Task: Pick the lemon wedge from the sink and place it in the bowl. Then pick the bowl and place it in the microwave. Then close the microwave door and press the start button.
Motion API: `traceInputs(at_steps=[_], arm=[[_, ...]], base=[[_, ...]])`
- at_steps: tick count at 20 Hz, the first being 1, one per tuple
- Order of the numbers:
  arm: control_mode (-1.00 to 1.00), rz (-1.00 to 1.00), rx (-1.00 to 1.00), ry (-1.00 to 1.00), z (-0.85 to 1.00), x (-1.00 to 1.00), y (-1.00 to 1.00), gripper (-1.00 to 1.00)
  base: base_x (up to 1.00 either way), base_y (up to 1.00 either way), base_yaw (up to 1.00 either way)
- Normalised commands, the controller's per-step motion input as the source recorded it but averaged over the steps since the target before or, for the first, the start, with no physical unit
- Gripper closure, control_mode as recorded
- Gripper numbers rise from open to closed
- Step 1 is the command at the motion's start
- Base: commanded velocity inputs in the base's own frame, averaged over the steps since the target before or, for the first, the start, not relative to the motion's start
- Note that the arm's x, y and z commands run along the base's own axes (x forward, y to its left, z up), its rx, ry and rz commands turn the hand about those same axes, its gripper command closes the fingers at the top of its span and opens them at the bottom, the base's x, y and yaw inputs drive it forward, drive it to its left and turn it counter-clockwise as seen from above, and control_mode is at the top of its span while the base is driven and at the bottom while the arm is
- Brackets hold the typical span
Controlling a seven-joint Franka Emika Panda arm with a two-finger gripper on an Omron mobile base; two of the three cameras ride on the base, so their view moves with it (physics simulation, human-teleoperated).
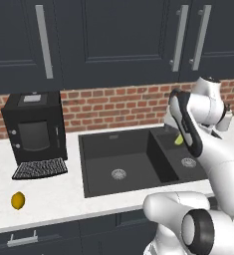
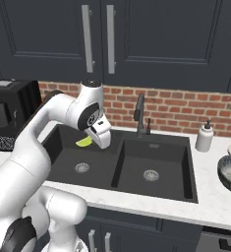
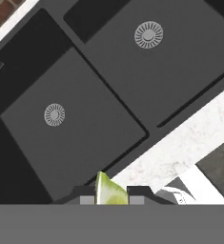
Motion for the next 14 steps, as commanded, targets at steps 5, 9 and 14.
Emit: traceInputs(at_steps=[5,9,14], arm=[[-1.0,0.0,0.0,0.0,0.1,0.0,0.12,1.0],[-1.0,0.0,0.0,0.0,0.14,-0.05,0.0,1.0],[-1.0,0.0,0.0,0.0,0.11,-0.09,-0.04,1.0]], base=[[0.0,0.0,0.0],[0.0,0.0,0.0],[0.0,0.0,0.0]])
